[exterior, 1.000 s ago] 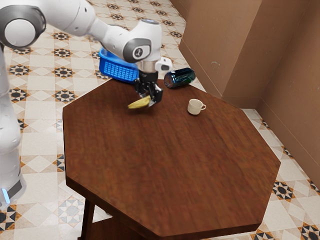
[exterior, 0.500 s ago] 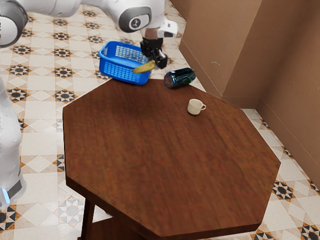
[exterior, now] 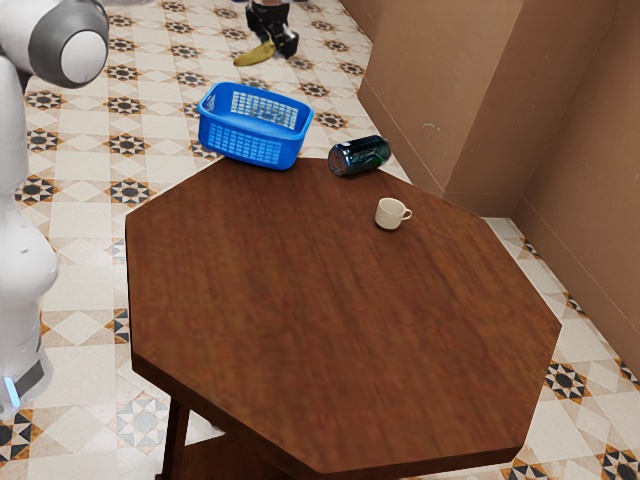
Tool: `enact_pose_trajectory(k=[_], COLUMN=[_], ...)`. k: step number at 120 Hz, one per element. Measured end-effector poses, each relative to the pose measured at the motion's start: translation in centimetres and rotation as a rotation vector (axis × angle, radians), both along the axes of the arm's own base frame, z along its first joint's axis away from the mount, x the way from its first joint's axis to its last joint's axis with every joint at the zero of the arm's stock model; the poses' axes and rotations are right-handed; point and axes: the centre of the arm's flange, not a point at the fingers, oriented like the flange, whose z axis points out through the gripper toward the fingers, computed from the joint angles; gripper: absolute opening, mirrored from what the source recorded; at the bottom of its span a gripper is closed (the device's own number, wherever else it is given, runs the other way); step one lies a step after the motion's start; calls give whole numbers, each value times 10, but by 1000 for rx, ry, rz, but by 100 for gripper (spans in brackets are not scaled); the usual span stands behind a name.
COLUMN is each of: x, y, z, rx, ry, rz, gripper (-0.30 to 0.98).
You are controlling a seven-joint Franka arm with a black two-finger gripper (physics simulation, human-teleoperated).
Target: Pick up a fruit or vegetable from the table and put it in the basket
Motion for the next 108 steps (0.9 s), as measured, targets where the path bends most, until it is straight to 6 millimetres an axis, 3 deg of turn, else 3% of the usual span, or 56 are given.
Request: enact_pose_trajectory(k=[10, 21, 51, 64, 94, 108], x=[-8, -9, 24, 29, 9, 5], y=[14, 16, -20, -27, 1, 6], z=[-3, -6, -7, -5, -6, -10], rx=[3, 6, 28, 38, 44, 15], ry=[11, 21, 33, 33, 39, 24], rz=[3, -15, -145, -175, -148, -148], gripper=[15, 15, 15, 15, 15, 44])
